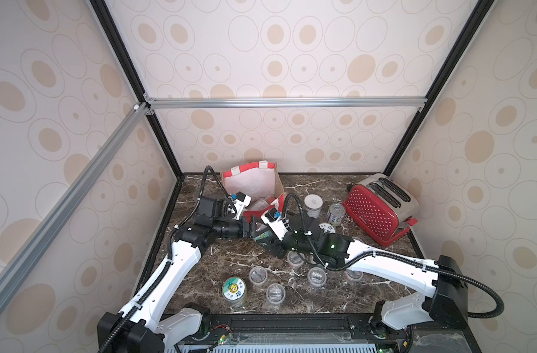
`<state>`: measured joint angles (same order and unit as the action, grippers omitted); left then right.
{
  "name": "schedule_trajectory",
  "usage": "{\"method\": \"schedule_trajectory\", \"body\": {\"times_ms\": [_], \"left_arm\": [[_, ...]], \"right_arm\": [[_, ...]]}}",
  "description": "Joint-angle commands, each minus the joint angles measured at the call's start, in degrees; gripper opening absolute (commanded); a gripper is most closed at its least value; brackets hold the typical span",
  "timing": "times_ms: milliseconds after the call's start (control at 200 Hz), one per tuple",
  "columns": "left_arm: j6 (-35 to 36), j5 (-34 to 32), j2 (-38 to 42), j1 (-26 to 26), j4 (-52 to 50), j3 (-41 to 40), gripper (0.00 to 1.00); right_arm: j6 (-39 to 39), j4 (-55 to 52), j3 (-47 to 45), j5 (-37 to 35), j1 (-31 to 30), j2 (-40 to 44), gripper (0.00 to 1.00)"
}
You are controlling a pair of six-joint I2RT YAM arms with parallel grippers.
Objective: Take out the seed jars from the canvas bag
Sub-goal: Pick up the seed jar from the canvas bag.
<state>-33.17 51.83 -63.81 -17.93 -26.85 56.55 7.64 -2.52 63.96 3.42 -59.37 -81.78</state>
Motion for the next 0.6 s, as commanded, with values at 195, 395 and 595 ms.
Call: {"method": "schedule_trajectory", "body": {"times_ms": [195,395,595], "left_arm": [[-0.8,0.6,0.5,-0.4,1.8,-0.1,0.65],[-0.6,-0.7,0.6,-0.4,1.2,0.6,0.63],[0.1,-6.1,1.5,-0.3,0.0,1.6,0.62]], "right_arm": [[-1.4,-0.3,1.9,0.0,-0.7,-1.1,0.53],[-1.3,-0.5,1.6,-0.4,-0.7,-1.2,0.59],[-0.1,-1.8,1.2,-2.2,-0.7,-0.5,0.81]]}}
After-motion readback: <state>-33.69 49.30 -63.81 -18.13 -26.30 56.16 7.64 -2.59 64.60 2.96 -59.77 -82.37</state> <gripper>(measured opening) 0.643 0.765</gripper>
